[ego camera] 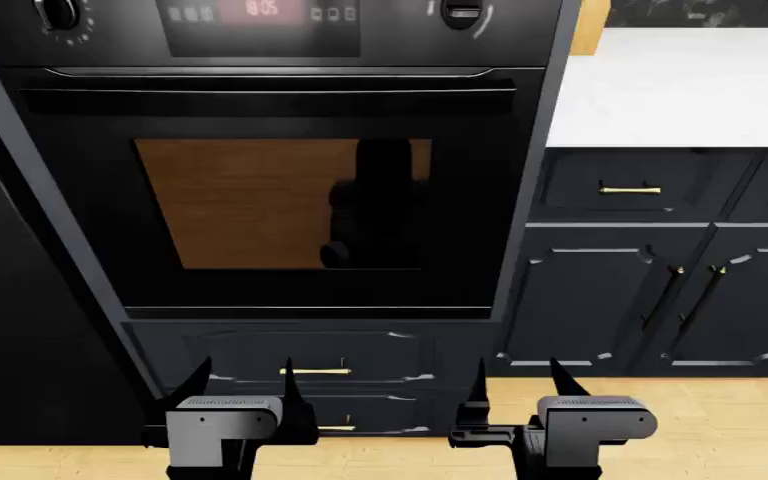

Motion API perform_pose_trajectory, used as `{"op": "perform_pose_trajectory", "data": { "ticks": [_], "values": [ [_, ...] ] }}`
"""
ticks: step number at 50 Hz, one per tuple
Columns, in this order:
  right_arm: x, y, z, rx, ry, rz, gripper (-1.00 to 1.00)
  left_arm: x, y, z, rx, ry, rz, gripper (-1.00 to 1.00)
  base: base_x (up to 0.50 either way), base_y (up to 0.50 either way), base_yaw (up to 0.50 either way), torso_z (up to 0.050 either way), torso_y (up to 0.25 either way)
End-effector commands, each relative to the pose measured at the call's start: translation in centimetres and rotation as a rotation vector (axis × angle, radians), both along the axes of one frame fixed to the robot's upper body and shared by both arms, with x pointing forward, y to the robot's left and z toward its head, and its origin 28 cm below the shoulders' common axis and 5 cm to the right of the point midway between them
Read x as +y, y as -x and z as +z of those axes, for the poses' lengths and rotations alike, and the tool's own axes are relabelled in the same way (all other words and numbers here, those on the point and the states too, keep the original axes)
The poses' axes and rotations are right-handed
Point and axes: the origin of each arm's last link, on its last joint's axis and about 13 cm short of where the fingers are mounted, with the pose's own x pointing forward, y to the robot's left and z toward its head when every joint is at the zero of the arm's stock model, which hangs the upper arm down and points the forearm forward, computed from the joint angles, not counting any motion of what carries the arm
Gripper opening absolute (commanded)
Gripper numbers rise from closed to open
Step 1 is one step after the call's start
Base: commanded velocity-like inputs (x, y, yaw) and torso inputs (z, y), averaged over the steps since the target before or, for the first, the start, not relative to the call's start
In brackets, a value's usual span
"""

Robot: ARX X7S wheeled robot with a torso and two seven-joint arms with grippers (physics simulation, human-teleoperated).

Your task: Preheat the oven by turning the temperature knob.

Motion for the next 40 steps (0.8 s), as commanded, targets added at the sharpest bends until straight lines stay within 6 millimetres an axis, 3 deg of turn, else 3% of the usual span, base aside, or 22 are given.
{"op": "perform_pose_trajectory", "data": {
  "ticks": [1,13,15,18,31,40],
  "values": [
    [0.0,0.0,0.0,-0.001,0.006,-0.003,1.0,0.0,0.0,0.0,0.0,0.0,-0.001,1.0,0.0,0.0,0.0,0.0,0.0],
    [0.1,-0.1,-0.1,-0.004,0.024,-0.015,1.0,0.1,0.0,0.2,-0.002,0.002,0.0,1.0,0.0,0.0,0.0,0.0,0.0],
    [0.1,-0.1,0.5,0.021,-0.051,-0.017,1.0,0.1,0.0,0.2,-0.004,0.001,0.001,1.0,0.0,0.0,0.0,0.0,0.0],
    [-0.2,-0.4,0.6,-0.016,0.012,-0.053,1.0,0.0,0.0,0.5,-0.016,-0.002,0.001,1.0,0.0,0.0,0.0,0.0,0.0],
    [-0.3,0.3,5.6,-0.217,0.134,-0.137,1.0,0.4,-0.5,6.6,-0.269,-0.012,0.058,1.0,0.0,0.0,0.0,0.0,0.0],
    [-0.3,0.5,8.9,-0.345,0.163,-0.146,1.0,0.9,-0.5,9.7,-0.402,-0.086,0.106,1.0,0.0,0.0,0.0,0.0,0.0]
  ]
}}
